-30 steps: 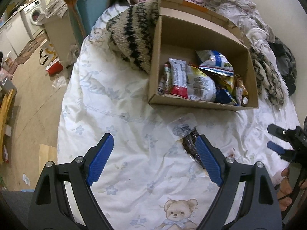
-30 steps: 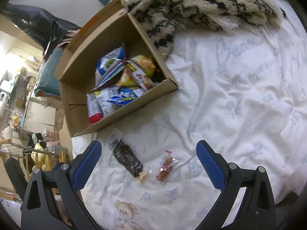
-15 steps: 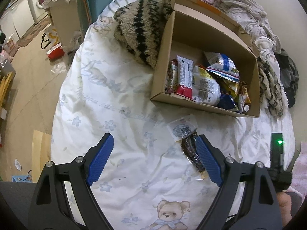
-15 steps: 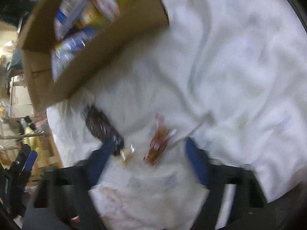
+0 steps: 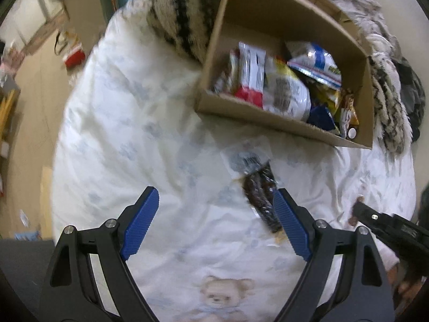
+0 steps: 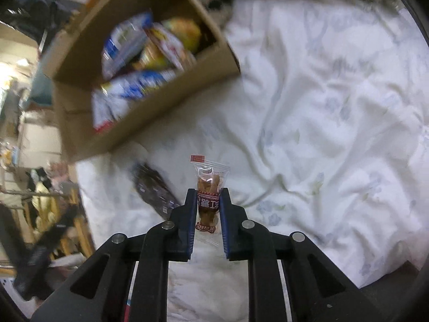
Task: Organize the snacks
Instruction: 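Grasp the dark brown packet with the left tool while the right tool grasps the small orange-wrapped candy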
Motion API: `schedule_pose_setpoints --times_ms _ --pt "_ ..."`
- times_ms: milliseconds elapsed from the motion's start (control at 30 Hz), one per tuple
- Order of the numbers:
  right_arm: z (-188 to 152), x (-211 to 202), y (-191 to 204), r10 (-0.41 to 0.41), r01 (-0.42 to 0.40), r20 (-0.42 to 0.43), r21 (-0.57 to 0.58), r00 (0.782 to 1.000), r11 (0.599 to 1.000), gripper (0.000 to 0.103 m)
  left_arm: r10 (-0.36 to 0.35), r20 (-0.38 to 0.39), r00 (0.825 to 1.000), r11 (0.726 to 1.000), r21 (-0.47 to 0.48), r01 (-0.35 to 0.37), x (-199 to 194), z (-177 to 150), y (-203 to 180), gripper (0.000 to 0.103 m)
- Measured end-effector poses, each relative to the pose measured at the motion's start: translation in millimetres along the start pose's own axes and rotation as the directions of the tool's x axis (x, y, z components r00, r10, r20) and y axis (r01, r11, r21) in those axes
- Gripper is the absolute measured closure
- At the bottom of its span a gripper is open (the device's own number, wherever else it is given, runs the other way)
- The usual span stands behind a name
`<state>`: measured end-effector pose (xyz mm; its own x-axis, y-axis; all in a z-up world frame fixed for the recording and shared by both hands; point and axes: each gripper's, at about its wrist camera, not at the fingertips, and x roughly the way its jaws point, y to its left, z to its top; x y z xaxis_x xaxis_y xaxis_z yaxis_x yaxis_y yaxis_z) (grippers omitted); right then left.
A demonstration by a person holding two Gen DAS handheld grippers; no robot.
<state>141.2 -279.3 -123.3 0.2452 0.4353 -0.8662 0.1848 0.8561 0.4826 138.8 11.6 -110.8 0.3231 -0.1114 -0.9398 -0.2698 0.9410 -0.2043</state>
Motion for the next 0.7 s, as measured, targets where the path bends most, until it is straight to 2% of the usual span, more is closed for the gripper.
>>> schedule_pose_setpoints --times_ms 67,267,333,367,400,533,600,700 --pt "4.8 -9.3 -3.5 0.016 -0.017 0.028 0.020 0.999 1.000 0.086 -0.004 -0.013 1.000 0.999 -0.047 0.003 13.2 -4.0 -8.0 0.018" --pt "10.2 -19.5 -21.2 0.045 -0.049 0.054 0.089 0.998 0.995 0.086 0.030 -0.138 0.990 0.981 -0.186 -0.055 69.8 -21.0 -43.5 0.018" --pt "12.2 -20.9 -24.7 0.054 -0.061 0.061 0.109 0.997 0.992 0.086 0.062 -0.190 0.980 0.982 -0.166 -0.095 88.5 -24.5 -55.5 0.016" --pt "14.3 -24.1 -28.6 0.061 -0.069 0.064 0.122 0.996 0.990 0.086 0.107 -0.206 0.973 0.982 -0.130 -0.135 97.7 -25.1 -63.2 0.006" --pt "15.6 -24.9 -31.3 0.067 -0.076 0.067 0.133 0.995 0.988 0.086 0.127 -0.200 0.971 0.983 -0.105 -0.150 102.2 -24.4 -69.4 0.002" --pt "19.5 -29.0 -31.2 0.095 -0.106 0.083 0.144 0.992 0.984 0.086 0.213 -0.217 0.953 0.969 -0.081 -0.235 112.3 -22.7 -83.8 0.000" --pt "21.2 -30.0 -30.8 0.104 -0.116 0.087 0.143 0.991 0.983 0.086 0.226 -0.224 0.948 0.966 -0.071 -0.247 113.5 -22.8 -87.4 0.000" --pt "23.5 -29.9 -27.8 0.117 -0.129 0.090 0.143 0.989 0.981 0.086 0.198 -0.233 0.952 0.973 -0.071 -0.219 112.7 -21.6 -84.8 0.001"
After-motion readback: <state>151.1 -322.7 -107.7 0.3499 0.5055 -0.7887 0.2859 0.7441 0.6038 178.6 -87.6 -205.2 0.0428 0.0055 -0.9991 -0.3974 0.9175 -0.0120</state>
